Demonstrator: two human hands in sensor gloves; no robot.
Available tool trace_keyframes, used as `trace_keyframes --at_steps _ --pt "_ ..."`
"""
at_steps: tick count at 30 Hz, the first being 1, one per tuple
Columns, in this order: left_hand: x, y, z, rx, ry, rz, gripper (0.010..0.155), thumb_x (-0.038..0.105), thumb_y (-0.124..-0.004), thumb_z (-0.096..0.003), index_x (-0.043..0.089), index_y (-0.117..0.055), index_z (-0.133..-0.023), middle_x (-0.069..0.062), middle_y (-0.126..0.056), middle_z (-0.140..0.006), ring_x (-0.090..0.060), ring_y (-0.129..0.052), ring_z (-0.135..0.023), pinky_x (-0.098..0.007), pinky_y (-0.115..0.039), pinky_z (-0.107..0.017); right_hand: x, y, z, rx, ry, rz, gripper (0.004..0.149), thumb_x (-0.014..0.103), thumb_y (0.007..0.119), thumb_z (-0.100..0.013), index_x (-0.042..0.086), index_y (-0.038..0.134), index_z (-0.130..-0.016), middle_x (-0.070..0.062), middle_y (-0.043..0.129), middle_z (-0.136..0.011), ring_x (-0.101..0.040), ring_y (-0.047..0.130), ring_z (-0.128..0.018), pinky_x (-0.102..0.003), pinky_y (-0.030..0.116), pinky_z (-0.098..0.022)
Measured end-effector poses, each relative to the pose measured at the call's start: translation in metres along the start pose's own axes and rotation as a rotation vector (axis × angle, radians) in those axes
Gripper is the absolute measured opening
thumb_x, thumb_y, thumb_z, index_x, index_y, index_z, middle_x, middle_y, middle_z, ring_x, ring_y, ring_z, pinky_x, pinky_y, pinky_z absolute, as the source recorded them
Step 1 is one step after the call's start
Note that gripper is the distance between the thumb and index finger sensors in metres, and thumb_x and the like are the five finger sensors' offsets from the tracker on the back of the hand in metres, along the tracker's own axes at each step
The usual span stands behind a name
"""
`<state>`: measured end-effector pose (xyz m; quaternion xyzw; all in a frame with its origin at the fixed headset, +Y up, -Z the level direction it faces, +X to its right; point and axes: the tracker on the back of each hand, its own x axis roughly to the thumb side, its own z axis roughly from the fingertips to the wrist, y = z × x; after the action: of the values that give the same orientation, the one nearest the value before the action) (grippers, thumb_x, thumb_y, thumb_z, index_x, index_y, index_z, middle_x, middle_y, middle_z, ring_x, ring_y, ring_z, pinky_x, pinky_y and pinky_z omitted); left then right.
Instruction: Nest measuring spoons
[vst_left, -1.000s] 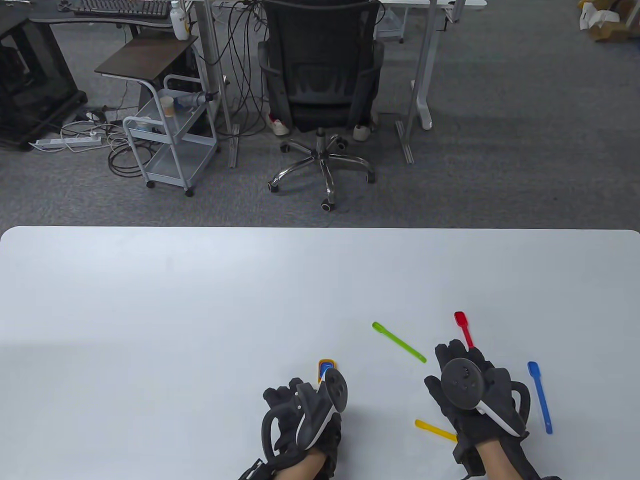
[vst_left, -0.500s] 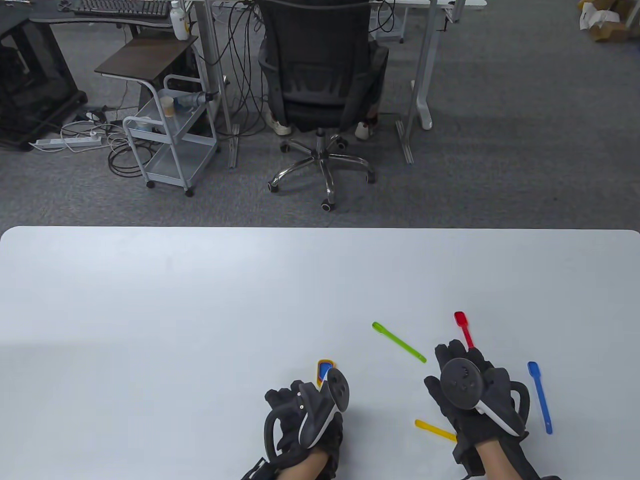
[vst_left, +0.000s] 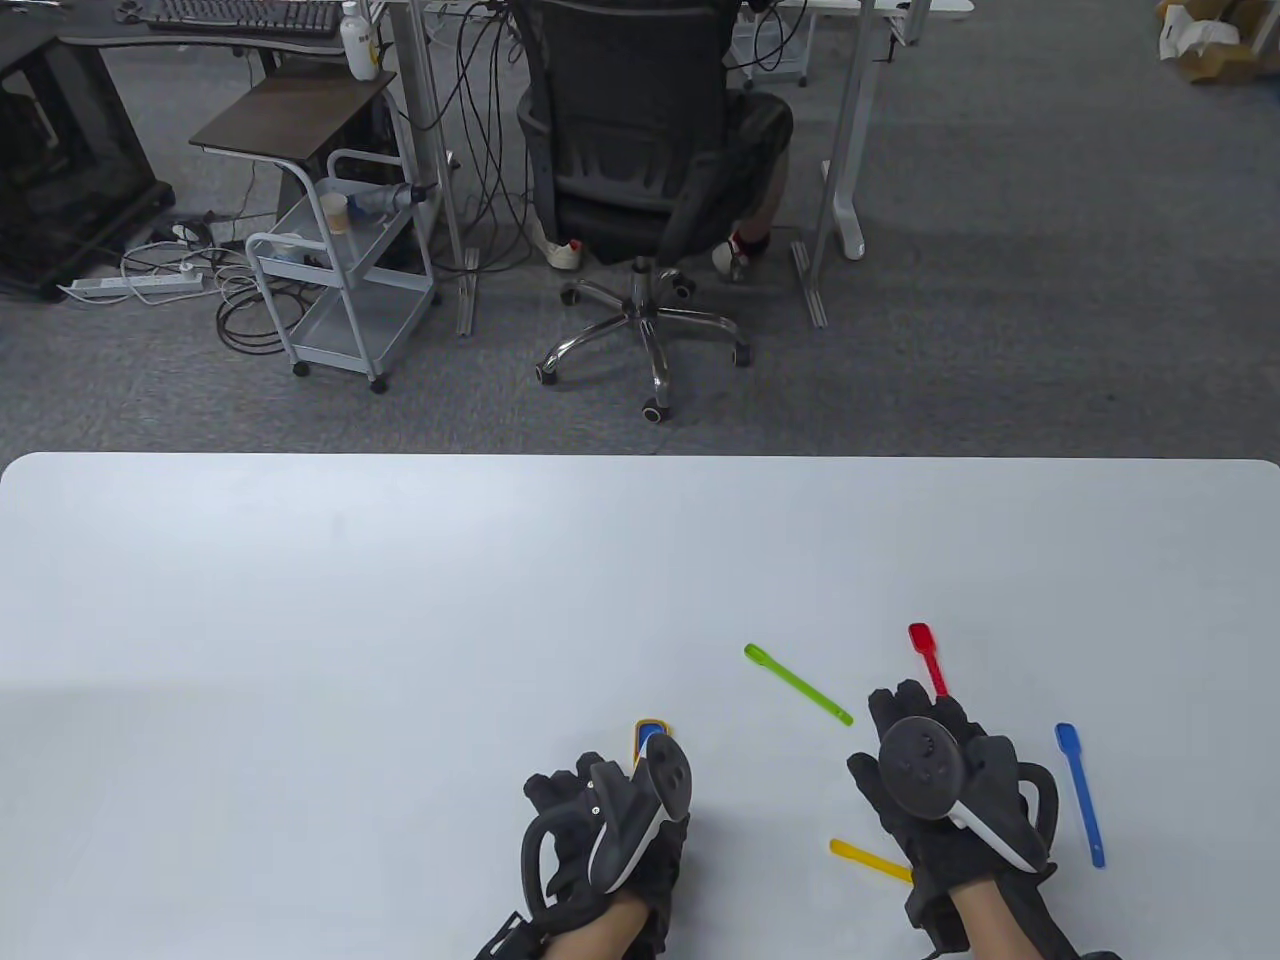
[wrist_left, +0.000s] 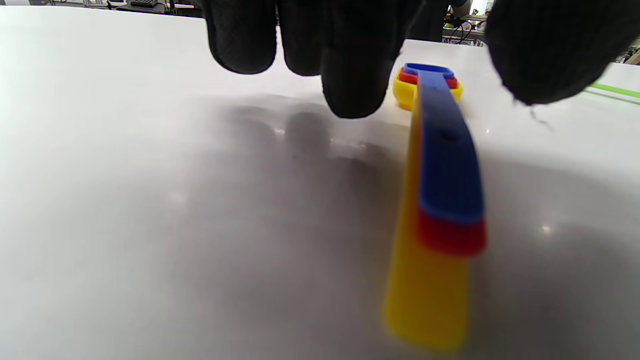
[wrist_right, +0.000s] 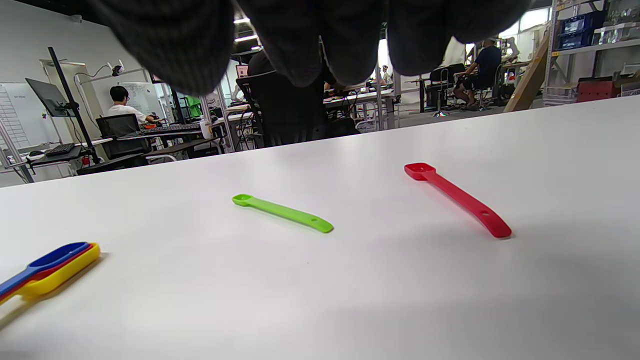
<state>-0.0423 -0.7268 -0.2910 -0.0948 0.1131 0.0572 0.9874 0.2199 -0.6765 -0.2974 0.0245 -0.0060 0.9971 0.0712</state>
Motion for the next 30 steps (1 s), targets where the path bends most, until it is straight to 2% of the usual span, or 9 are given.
trace_keyframes --at_steps 5,8,30 --pt "-0.006 0.004 0.001 0.023 -0.024 -0.021 0.081 0.07 -0.085 -0.036 0.017 -0.083 -0.097 -0.012 -0.068 -0.117 -0.055 -0.07 -0.107 -0.069 -0.044 -0.079 0.0 0.0 0.0 -0.001 0.0 -0.001 0.068 0.047 0.071 -0.052 0.014 0.062 -0.111 -0.024 0.059 -0.121 -0.058 0.062 -0.102 -0.067 0.055 -0.069" --pt "-0.011 0.007 0.002 0.043 -0.04 -0.025 0.084 0.071 -0.084 -0.0362 0.019 -0.078 -0.102 -0.012 -0.065 -0.118 -0.057 -0.067 -0.108 -0.069 -0.043 -0.079 0.0 0.0 0.0 -0.003 0.001 -0.003 0.068 0.047 0.071 -0.052 0.014 0.062 -0.111 -0.024 0.059 -0.121 -0.058 0.062 -0.102 -0.067 0.055 -0.069" --pt "-0.067 0.038 0.014 0.215 -0.197 -0.091 0.086 0.071 -0.081 -0.0376 0.026 -0.068 -0.11 -0.011 -0.057 -0.123 -0.056 -0.057 -0.113 -0.071 -0.036 -0.079 0.0 0.0 0.0 0.0 0.008 0.009 0.068 0.047 0.071 -0.052 0.014 0.062 -0.111 -0.024 0.059 -0.121 -0.058 0.062 -0.102 -0.067 0.055 -0.069"
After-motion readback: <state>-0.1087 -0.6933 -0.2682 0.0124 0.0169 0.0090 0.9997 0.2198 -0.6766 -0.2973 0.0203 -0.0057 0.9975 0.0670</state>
